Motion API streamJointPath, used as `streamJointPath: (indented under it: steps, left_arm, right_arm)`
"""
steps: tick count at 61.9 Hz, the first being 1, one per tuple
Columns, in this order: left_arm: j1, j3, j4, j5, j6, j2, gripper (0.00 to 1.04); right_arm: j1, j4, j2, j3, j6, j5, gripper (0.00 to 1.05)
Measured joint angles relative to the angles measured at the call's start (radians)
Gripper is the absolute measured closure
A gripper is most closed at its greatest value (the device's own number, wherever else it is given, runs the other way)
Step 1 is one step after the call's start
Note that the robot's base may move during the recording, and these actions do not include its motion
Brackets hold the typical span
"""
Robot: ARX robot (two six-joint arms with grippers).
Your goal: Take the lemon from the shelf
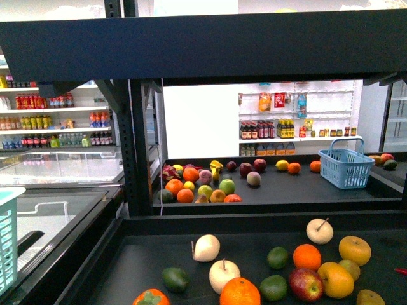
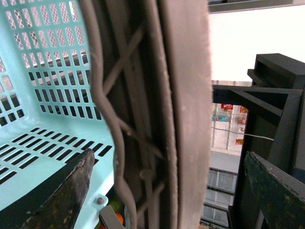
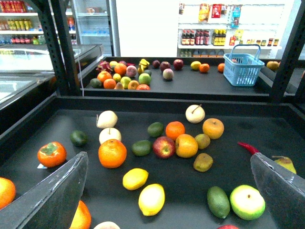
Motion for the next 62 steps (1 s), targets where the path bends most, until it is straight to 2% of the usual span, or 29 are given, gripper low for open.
streamJointPath:
  steps: [5, 7, 31, 34, 62]
  left_arm:
    - [-0.006, 0.017, -0.005, -0.010, 0.003, 0.018, 0.10]
    - [-0.009, 0.025, -0.010, -0.022, 0.003, 0.024, 0.19]
    - [-0.008, 0.037, -0.066, -0.035, 0.051, 0.016, 0.86]
    - [-0.008, 0.037, -0.085, -0.038, 0.060, 0.009, 0.89]
    - [-0.065, -0.072, -0.251, -0.013, 0.374, -0.227, 0.90]
  right_arm:
    - [0.000, 0.000, 0.000, 0.000, 0.000, 0.000, 0.02]
    - [0.000, 0.000, 0.000, 0.000, 0.000, 0.000, 0.02]
    - [0.000, 0.000, 0.000, 0.000, 0.000, 0.000, 0.02]
    - [0.000, 0.000, 0.000, 0.000, 0.000, 0.000, 0.02]
    - [0.000, 0.000, 0.000, 0.000, 0.000, 0.000, 0.02]
